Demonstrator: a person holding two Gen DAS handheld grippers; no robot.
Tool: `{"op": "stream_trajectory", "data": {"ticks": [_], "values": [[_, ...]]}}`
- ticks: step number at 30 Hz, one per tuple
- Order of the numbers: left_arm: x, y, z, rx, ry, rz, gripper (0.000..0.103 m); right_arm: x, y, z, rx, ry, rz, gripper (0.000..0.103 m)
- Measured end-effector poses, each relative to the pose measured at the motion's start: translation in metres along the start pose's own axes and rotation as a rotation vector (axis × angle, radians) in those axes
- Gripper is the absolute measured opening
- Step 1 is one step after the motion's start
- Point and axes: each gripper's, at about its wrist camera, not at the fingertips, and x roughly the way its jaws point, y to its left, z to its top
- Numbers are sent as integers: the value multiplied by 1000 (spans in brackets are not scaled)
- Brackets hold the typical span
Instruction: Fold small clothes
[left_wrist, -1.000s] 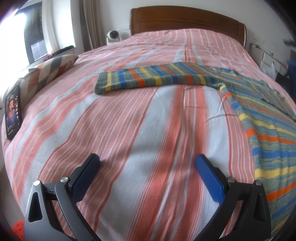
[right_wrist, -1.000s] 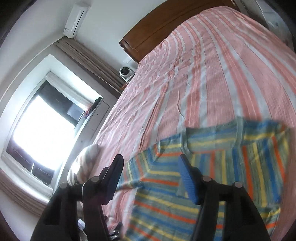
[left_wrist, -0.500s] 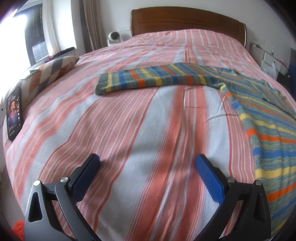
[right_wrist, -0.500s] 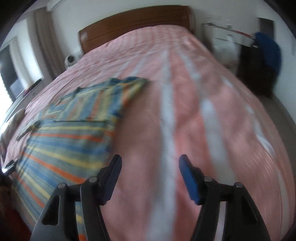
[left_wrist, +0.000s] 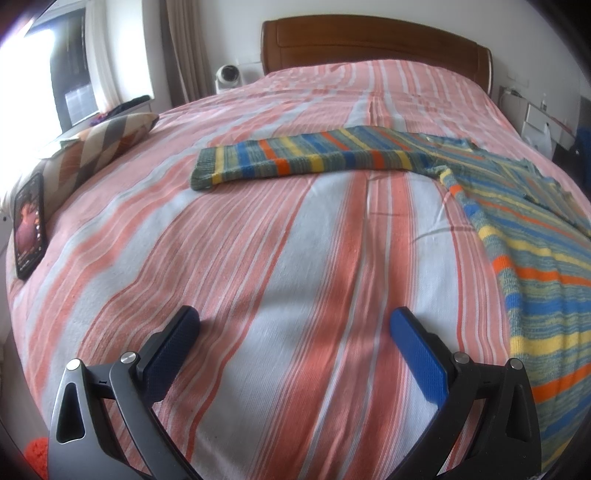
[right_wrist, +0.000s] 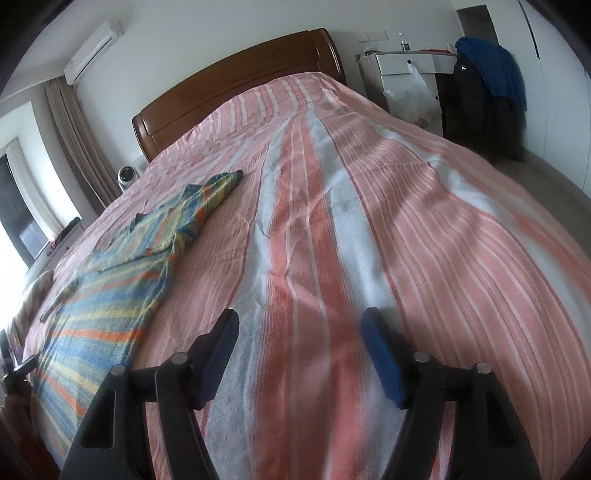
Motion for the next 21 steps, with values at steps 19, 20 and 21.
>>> {"op": "stream_trajectory", "data": {"ticks": [19,20,21], "values": [[-1,-1,-1,0,-3,3,103,4,3,-2,-27,-2,-27,72],[-2,-2,-2,0,-3,3,103,4,3,-2,-28,-2,-27,72],[-1,-1,-1,0,-3,3,103,4,3,-2,-28,-2,-27,72]]}}
